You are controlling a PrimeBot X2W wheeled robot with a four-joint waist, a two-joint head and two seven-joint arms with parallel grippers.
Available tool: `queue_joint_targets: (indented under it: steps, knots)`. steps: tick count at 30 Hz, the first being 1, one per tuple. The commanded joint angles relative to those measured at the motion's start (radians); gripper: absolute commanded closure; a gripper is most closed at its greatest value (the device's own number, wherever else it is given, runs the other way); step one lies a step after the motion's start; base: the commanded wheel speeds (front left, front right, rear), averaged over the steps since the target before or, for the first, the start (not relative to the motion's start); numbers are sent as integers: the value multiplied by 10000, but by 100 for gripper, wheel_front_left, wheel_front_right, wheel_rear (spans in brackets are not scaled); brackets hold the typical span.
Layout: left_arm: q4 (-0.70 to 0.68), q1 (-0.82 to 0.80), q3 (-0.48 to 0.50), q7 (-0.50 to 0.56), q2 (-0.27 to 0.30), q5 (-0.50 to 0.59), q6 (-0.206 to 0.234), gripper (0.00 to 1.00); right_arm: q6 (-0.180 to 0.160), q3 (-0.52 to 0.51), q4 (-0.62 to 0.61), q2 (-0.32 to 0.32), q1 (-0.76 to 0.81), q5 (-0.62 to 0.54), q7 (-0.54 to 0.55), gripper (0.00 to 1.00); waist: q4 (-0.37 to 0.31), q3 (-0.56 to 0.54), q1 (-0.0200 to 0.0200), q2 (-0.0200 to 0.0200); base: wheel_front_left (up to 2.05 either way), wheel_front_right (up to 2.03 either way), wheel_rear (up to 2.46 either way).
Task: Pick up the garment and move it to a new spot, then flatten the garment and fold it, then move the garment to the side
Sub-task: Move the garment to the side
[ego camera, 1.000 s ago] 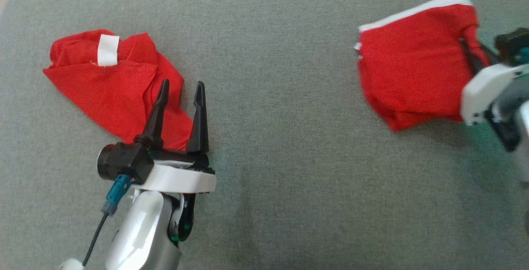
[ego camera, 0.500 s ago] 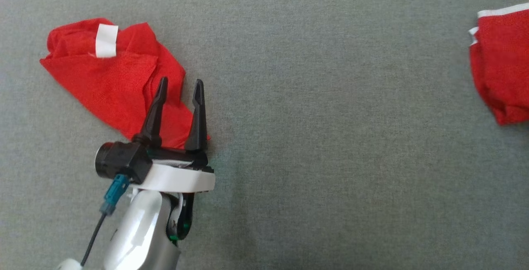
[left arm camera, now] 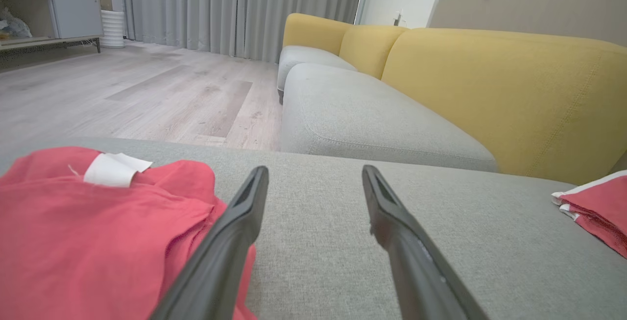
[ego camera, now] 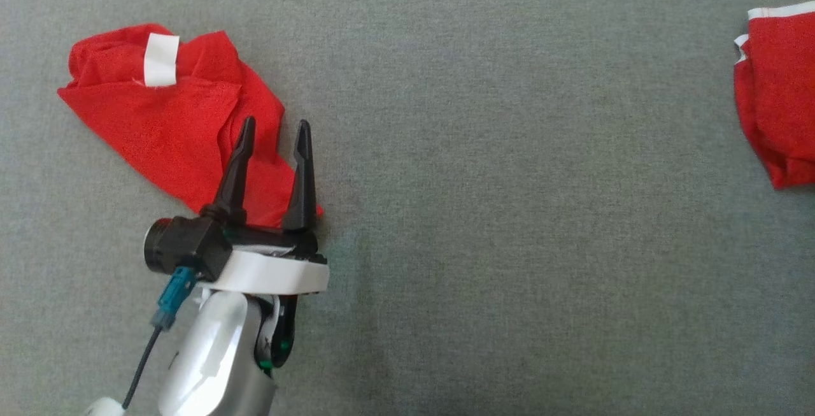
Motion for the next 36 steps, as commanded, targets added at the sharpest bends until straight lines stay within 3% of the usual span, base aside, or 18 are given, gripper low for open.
queue_joint_targets:
  steps: [1, 9, 25, 30, 36]
  knots:
    - [-273, -300, 396, -51, 81, 83, -39, 0, -7, -41, -440, -101, -189, -151, -111, 0, -38, -82, -1, 0, 0, 0, 0]
    - [-209, -104, 590, -51, 81, 0, 22, 0, -7, -568, -1684, 1042, 51, -337, -669, 0, -223, -888, -1, 0, 0, 0, 0]
    - [-235, 1127, 1369, -51, 81, 199, 78, 0, -7, -204, -6264, 4741, 2610, 1558, -1396, 0, -485, -2961, -1, 0, 0, 0, 0]
    - [-222, 1454, 1531, -51, 81, 75, 140, 0, -7, 81, -7110, 5125, 3889, 2069, -1467, 0, -503, -3236, -1, 0, 0, 0, 0]
    - [-126, 1728, 1533, -51, 81, 75, 87, 0, -7, 553, -6991, 5180, 5320, 3077, -2006, 0, -474, -3402, -1, 0, 0, 0, 0]
